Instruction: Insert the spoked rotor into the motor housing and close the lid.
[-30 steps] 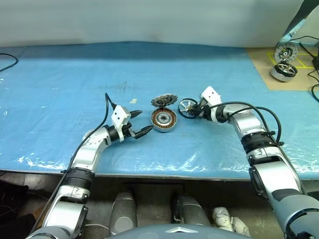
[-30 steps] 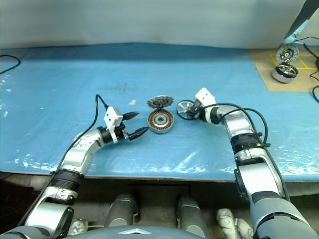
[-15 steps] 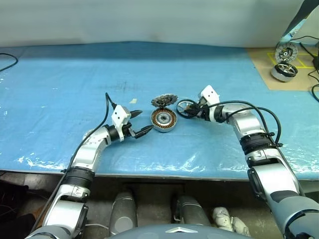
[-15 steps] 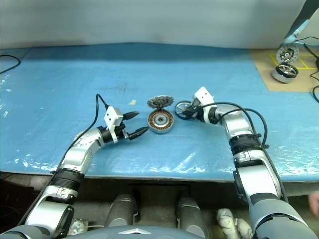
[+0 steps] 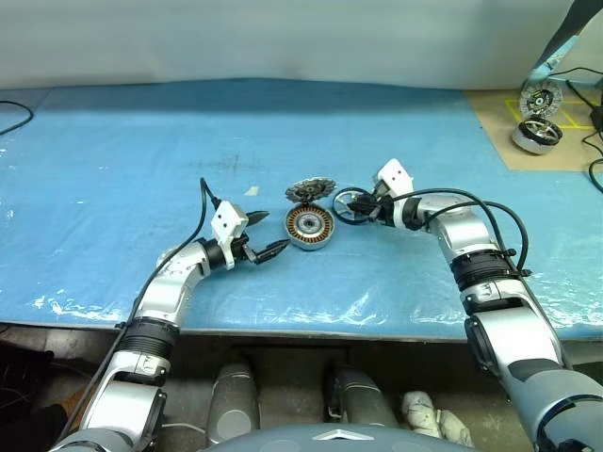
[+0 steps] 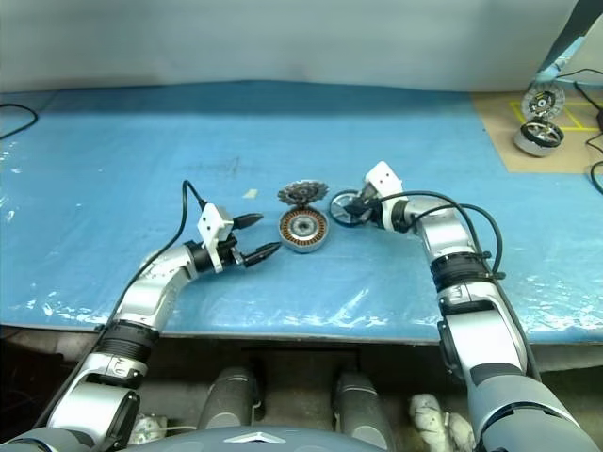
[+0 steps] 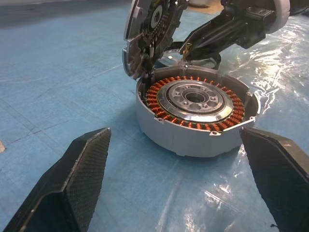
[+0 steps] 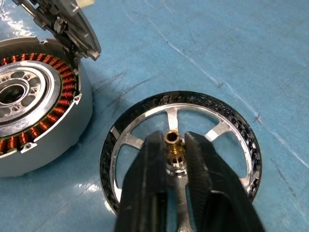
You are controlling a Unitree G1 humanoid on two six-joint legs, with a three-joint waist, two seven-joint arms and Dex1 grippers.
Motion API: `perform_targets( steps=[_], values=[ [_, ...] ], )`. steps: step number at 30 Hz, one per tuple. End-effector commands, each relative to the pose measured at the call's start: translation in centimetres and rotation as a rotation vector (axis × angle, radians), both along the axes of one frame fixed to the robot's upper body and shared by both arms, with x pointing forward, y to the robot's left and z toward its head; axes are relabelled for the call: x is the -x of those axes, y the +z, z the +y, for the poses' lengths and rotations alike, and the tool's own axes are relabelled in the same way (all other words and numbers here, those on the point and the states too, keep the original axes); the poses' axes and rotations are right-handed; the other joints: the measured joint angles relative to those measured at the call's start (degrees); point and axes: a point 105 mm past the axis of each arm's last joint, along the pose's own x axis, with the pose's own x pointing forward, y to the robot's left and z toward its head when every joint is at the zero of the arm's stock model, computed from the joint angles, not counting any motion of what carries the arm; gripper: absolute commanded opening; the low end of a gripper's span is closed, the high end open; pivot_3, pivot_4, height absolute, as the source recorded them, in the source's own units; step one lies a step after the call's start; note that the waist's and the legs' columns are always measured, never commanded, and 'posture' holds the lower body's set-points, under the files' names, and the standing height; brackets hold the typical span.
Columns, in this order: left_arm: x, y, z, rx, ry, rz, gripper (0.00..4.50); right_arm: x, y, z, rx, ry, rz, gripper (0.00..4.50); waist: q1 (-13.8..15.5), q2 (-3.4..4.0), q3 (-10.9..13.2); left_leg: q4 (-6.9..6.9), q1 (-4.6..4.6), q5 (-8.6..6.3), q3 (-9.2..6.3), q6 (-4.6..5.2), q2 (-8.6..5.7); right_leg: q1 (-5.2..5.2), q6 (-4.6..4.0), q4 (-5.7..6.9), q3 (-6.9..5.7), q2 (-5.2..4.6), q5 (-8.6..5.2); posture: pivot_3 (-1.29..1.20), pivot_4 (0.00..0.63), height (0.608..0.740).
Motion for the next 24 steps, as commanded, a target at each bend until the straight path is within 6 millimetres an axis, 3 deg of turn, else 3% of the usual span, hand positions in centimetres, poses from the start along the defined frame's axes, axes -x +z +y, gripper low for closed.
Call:
perform_targets(
  steps=[1,9,13,20,24],
  values=[
    [0.1,0.9,-0.1,0.004,-0.010,-0.043,4.50,-0.4,1.8,0.1,-0.038,-0.001,-0.055,0.03,0.00,0.00,0.00,0.00,-0.01,0.00,0.00,0.00,0.00,0.00,0.00,0.00,0.00,0.00,0.00,0.00,0.150,0.740],
    [0.2,1.2,-0.1,0.019,-0.020,-0.045,4.50,-0.5,1.7,-1.3,-0.099,-0.081,0.008,0.03,0.03,0.01,0.01,-0.02,-0.02,0.00,0.00,0.00,0.00,-0.01,0.00,-0.03,0.00,0.00,0.00,0.00,0.150,0.740],
    [0.3,1.4,-0.1,0.024,-0.017,-0.051,4.50,2.4,3.1,-1.2,-0.470,-0.034,0.363,0.03,0.21,0.05,0.03,-0.04,-0.04,0.00,-0.01,0.00,-0.02,0.00,0.00,-0.06,0.00,0.00,0.00,0.00,0.150,0.740],
    [0.7,1.3,-0.1,0.030,-0.029,-0.039,4.50,4.9,3.7,-4.2,-0.886,-0.158,0.549,0.03,1.39,0.06,0.04,-0.16,0.01,0.00,-0.03,-0.01,-0.01,0.03,0.01,-0.18,-0.01,0.01,0.00,0.00,0.150,0.740],
    [1.1,5.1,-0.4,0.280,-0.066,-0.014,4.50,6.2,4.9,-4.6,-1.036,-0.168,0.523,0.03,1.43,0.18,0.11,-0.20,0.02,0.01,-0.02,-0.02,-0.03,0.02,0.01,-0.23,0.01,0.00,0.00,0.00,0.150,0.740]
  ],
)
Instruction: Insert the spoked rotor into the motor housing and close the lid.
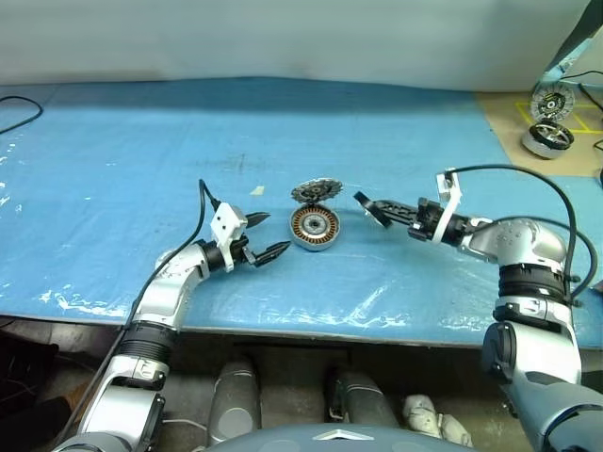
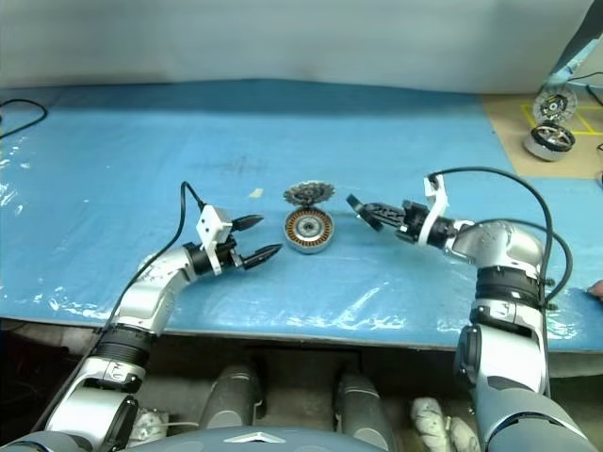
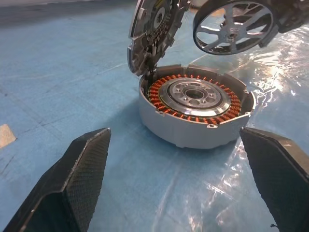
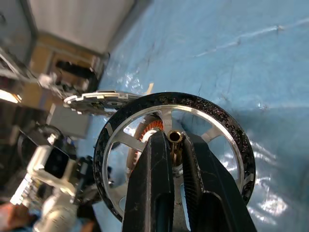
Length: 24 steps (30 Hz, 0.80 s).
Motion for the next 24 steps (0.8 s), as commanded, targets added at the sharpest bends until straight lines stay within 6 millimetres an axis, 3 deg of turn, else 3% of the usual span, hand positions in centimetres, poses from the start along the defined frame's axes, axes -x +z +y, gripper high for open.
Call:
perform_targets(
  steps=[1,5,9,17,24],
  values=[
    [0.7,5.1,-0.3,0.211,-0.064,-0.043,4.50,1.1,3.4,0.0,-0.108,-0.029,-0.108,0.03,0.00,0.03,0.02,0.00,-0.02,0.00,0.00,-0.01,0.00,-0.04,0.00,0.02,0.00,0.00,0.00,0.00,0.150,0.740],
    [1.6,6.6,-0.6,0.269,-0.124,-0.006,4.50,2.6,5.9,2.0,-0.217,-0.009,-0.186,0.03,-0.08,0.14,0.00,-0.14,0.10,0.01,0.00,-0.03,0.01,-0.05,-0.02,0.04,0.05,0.03,-0.02,0.00,0.150,0.740],
    [1.5,7.3,-0.9,0.265,-0.137,-0.007,4.50,3.7,9.2,5.2,-0.324,0.049,-0.290,0.03,-0.17,0.31,0.04,-0.49,0.24,0.02,0.04,-0.05,-0.05,-0.06,-0.02,-0.26,0.22,0.03,-0.03,0.00,0.150,0.740],
    [2.5,11.1,-3.8,0.226,-0.186,-0.254,4.50,3.3,14.1,7.8,-0.435,0.086,-0.379,0.03,0.52,0.32,0.03,-0.77,0.01,0.05,0.06,-0.13,-0.15,-0.06,0.29,-0.63,0.01,-0.04,0.14,0.00,0.150,0.740],
    [1.9,14.7,-4.4,0.400,-0.130,-0.296,4.50,4.2,14.8,10.1,-0.465,0.165,-0.346,0.03,-0.14,0.34,0.02,-0.76,-0.13,0.04,-0.03,-0.17,-0.25,-0.06,0.31,-0.62,-0.33,0.02,0.14,0.00,0.150,0.740]
  ],
)
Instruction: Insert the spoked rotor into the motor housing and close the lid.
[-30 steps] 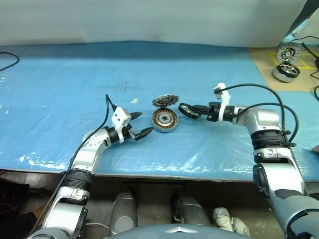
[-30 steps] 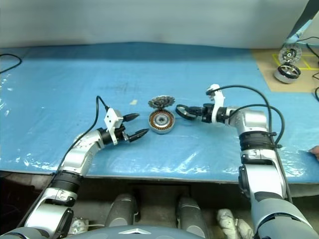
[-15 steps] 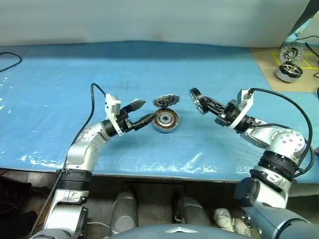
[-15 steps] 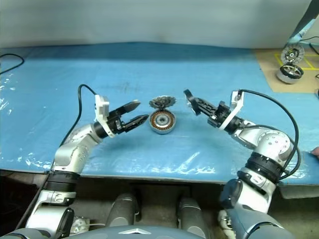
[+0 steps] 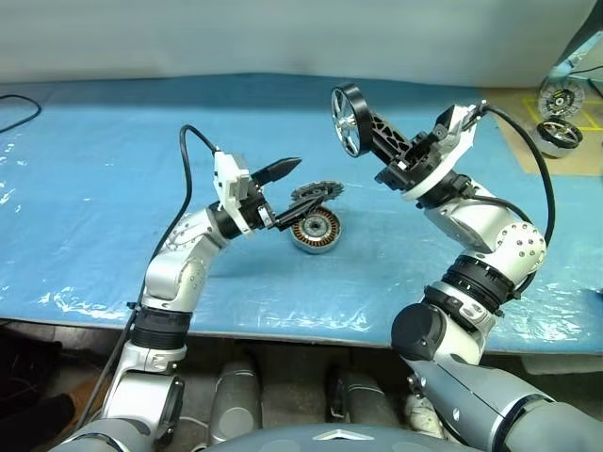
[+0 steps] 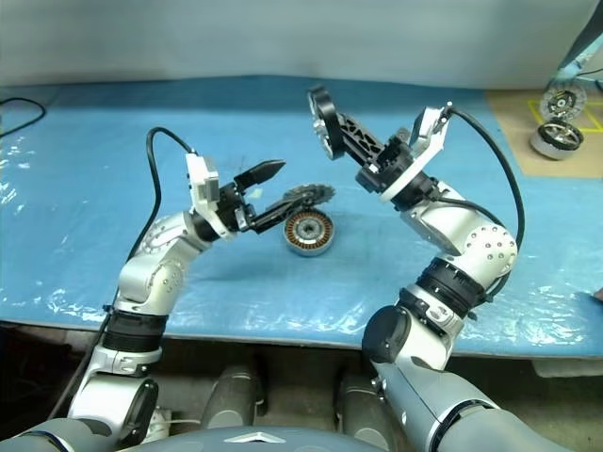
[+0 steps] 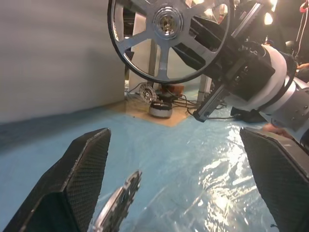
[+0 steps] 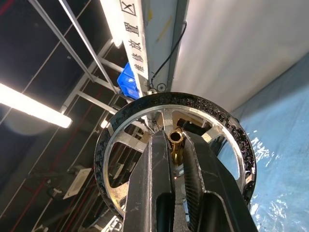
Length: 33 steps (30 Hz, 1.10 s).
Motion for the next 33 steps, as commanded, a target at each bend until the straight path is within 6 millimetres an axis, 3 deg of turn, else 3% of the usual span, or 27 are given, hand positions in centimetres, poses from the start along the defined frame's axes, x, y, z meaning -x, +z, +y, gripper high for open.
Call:
perform_targets(
  steps=[1,18,24,33],
  values=[
    [0.4,3.0,0.1,0.069,0.009,-0.080,4.50,1.2,1.0,1.4,-0.020,0.070,-0.026,0.03,-0.09,0.00,0.00,0.03,-0.02,0.00,-0.02,0.00,0.00,0.00,0.00,0.04,-0.03,0.00,0.00,0.00,0.150,0.740],
    [1.7,4.2,-0.9,0.133,-0.133,-0.028,4.50,2.2,0.5,2.9,0.053,0.122,0.040,0.03,-0.04,0.00,-0.01,0.31,-0.11,0.01,-0.20,0.00,-0.32,0.23,0.25,0.08,-0.20,-0.20,0.08,0.00,0.150,0.740],
    [1.4,3.9,-0.8,0.108,-0.096,-0.043,3.09,2.0,0.2,2.9,0.062,0.115,0.055,0.00,0.03,0.00,-0.01,0.45,-0.21,0.01,-0.32,0.01,-0.49,0.28,0.41,0.08,-0.25,-0.34,0.13,0.00,0.150,0.740],
    [2.9,1.8,-0.5,-0.029,-0.128,-0.042,3.09,1.9,0.1,3.2,0.078,0.122,0.055,0.00,0.02,-0.01,-0.01,0.62,-0.24,0.02,-0.38,0.02,-0.54,0.32,0.49,0.13,-0.26,-0.39,0.18,0.00,0.150,0.740]
  ],
)
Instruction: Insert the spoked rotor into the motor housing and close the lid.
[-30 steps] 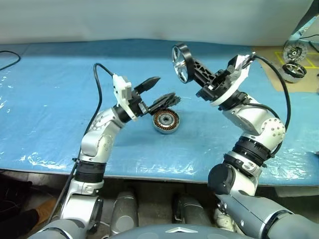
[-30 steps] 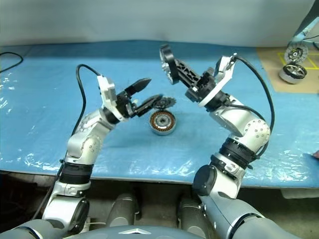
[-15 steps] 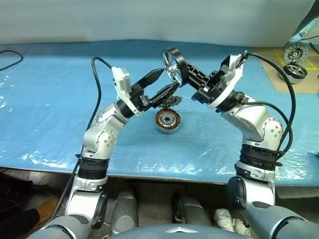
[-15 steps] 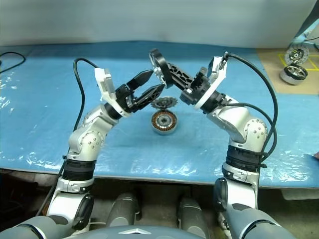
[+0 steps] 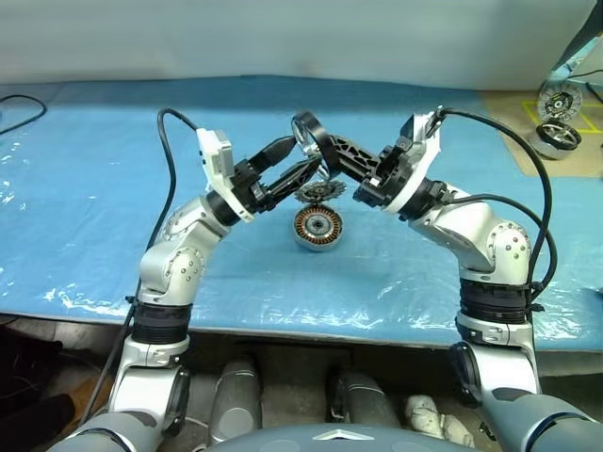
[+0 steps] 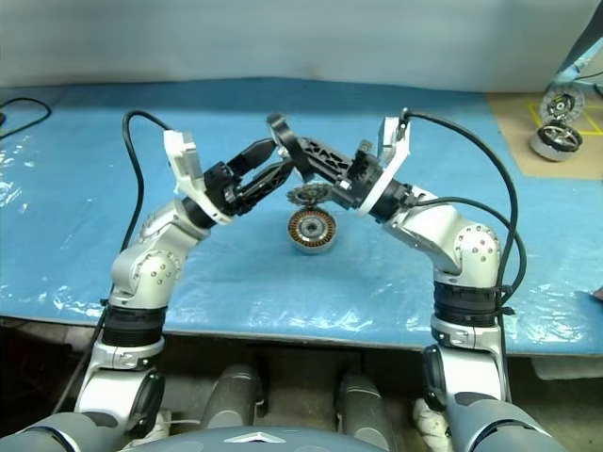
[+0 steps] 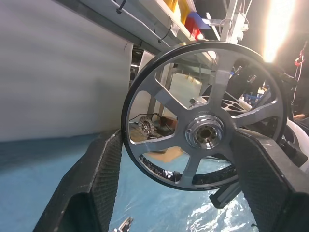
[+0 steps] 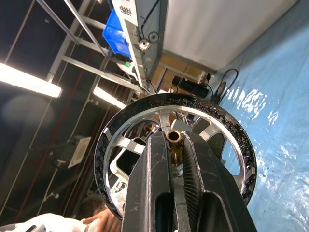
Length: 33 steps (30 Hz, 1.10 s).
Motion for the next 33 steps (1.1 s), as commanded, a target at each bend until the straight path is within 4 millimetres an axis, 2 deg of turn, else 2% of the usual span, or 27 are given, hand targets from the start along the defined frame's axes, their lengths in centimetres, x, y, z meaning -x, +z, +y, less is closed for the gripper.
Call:
perform_targets(
  steps=[1,4,8,15,24,25,27,33],
  values=[
    [2.4,-0.3,-1.2,-0.084,-0.101,-0.068,3.09,0.3,1.5,-0.2,-0.047,0.002,-0.047,0.00,-0.02,0.00,0.00,0.01,0.00,0.00,0.00,0.00,0.00,0.01,0.02,0.00,0.01,-0.01,0.01,0.00,0.150,0.740],
    [2.4,-0.8,-0.6,-0.095,-0.077,-0.060,3.09,0.4,1.5,-0.1,-0.042,0.007,-0.052,0.00,-0.02,0.00,0.00,0.03,0.00,0.00,0.00,0.00,0.00,0.02,0.02,0.01,0.00,0.00,0.01,0.00,0.150,0.740],
    [1.1,-1.7,0.5,-0.104,0.014,-0.037,3.09,0.5,1.7,-0.1,-0.034,0.011,-0.062,0.00,0.06,0.00,0.00,0.06,-0.01,0.00,-0.01,0.00,0.00,0.02,0.02,0.02,0.00,-0.01,0.02,0.00,0.150,0.740],
    [0.2,-1.8,1.3,-0.098,0.074,-0.018,3.09,0.6,1.8,0.3,-0.033,0.026,-0.067,0.00,0.01,-0.01,-0.01,0.10,0.00,0.00,-0.01,0.00,-0.01,0.04,0.05,0.04,0.01,-0.01,0.03,0.00,0.150,0.740],
    [-0.6,-1.9,0.8,-0.068,0.071,0.017,3.09,0.5,1.8,0.3,-0.036,0.019,-0.063,0.00,0.02,-0.01,-0.01,0.13,-0.01,0.00,-0.01,0.01,-0.01,0.04,0.05,0.05,0.01,-0.01,0.03,0.00,0.150,0.740],
    [-0.6,-1.8,0.8,-0.059,0.065,0.023,3.80,0.5,1.8,0.3,-0.037,0.018,-0.062,0.00,0.02,-0.01,-0.01,0.14,-0.01,0.00,-0.01,0.01,-0.01,0.04,0.05,0.06,0.01,-0.01,0.03,0.00,0.150,0.740],
    [-0.6,-1.7,0.7,-0.049,0.051,0.031,4.39,0.4,1.8,0.3,-0.037,0.016,-0.061,0.00,0.01,-0.01,-0.01,0.15,0.00,0.00,-0.01,0.01,-0.01,0.04,0.05,0.08,0.02,-0.02,0.03,0.00,0.150,0.740],
    [-1.0,-1.6,1.0,-0.089,0.107,-0.006,4.46,0.5,1.7,0.3,-0.035,0.014,-0.063,0.00,0.00,-0.02,-0.01,0.15,-0.01,0.00,-0.01,0.01,0.00,0.04,0.05,0.08,0.01,-0.01,0.03,0.00,0.150,0.740]
  ],
)
